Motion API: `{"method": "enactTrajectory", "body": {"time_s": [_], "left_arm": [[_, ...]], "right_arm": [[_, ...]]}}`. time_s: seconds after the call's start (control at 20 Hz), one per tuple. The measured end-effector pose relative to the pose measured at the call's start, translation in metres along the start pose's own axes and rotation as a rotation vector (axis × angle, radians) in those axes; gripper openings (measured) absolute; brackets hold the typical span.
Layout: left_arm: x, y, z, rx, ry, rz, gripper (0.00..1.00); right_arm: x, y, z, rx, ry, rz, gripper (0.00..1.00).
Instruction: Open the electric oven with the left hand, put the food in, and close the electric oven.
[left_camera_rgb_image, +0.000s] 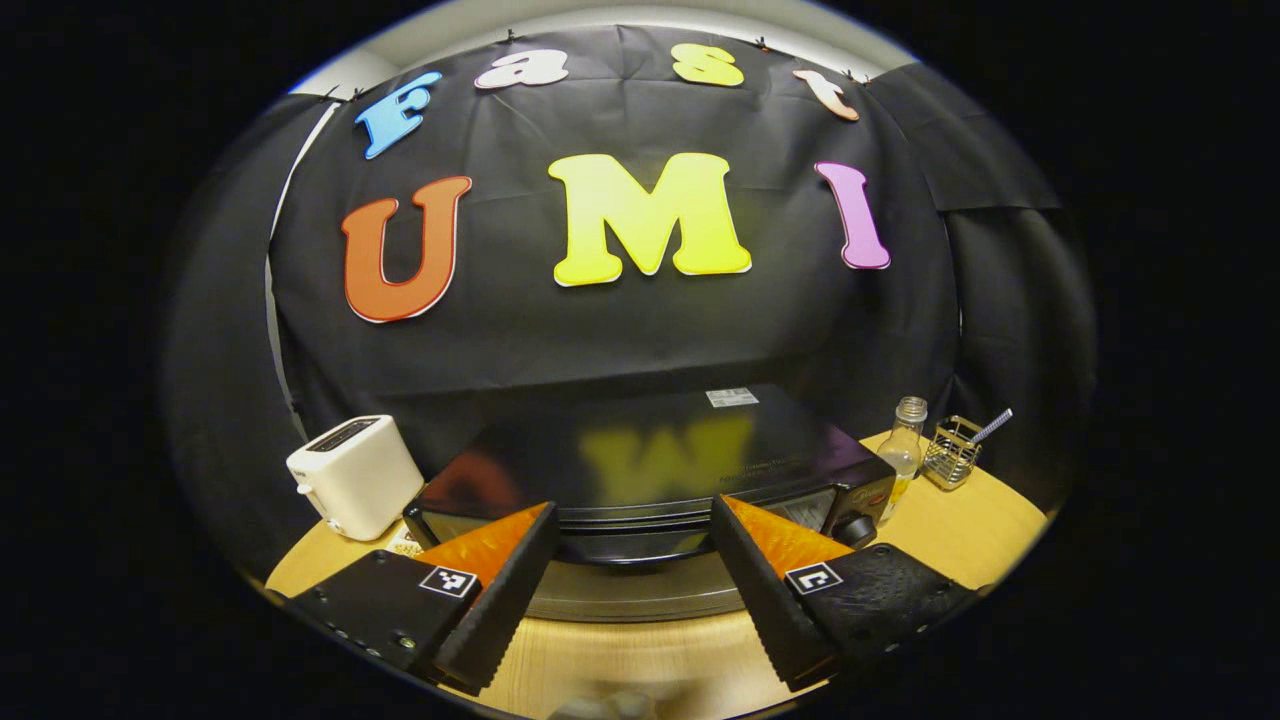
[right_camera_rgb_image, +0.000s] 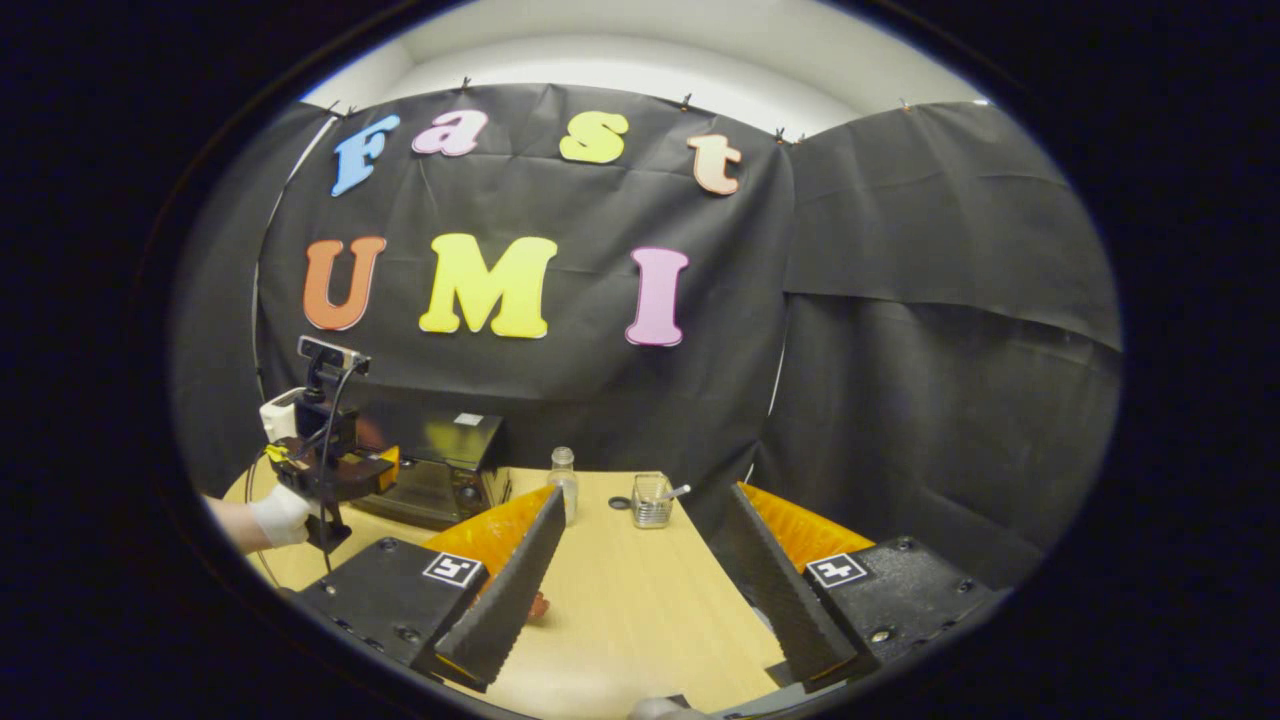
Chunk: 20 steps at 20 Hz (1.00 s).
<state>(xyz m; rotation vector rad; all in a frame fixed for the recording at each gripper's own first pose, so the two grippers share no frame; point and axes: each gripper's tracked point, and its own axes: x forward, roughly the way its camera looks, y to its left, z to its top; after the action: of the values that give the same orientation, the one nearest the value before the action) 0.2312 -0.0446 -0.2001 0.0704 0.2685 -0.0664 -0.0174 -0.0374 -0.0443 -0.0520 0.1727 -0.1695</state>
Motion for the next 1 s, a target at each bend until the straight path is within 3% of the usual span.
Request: {"method": "enactTrajectory", "body": {"time_s": [0.2,0.5,1.0], "left_arm": [[0.000,0.000,-0.003,-0.055,0.044,-0.013,0.97],[0.000,0.002,-0.005,-0.043,0.073,-0.003,0.97],[-0.051,-0.002,-0.030,-0.005,0.063,-0.014,0.97]], "right_arm": [[-0.003,0.004,0.002,-0.001,-0.004,0.011,1.00],[-0.007,0.010,-0.002,0.003,0.002,0.034,1.00],[-0.021,0.004,-0.013,0.023,0.004,0.044,1.00]]}}
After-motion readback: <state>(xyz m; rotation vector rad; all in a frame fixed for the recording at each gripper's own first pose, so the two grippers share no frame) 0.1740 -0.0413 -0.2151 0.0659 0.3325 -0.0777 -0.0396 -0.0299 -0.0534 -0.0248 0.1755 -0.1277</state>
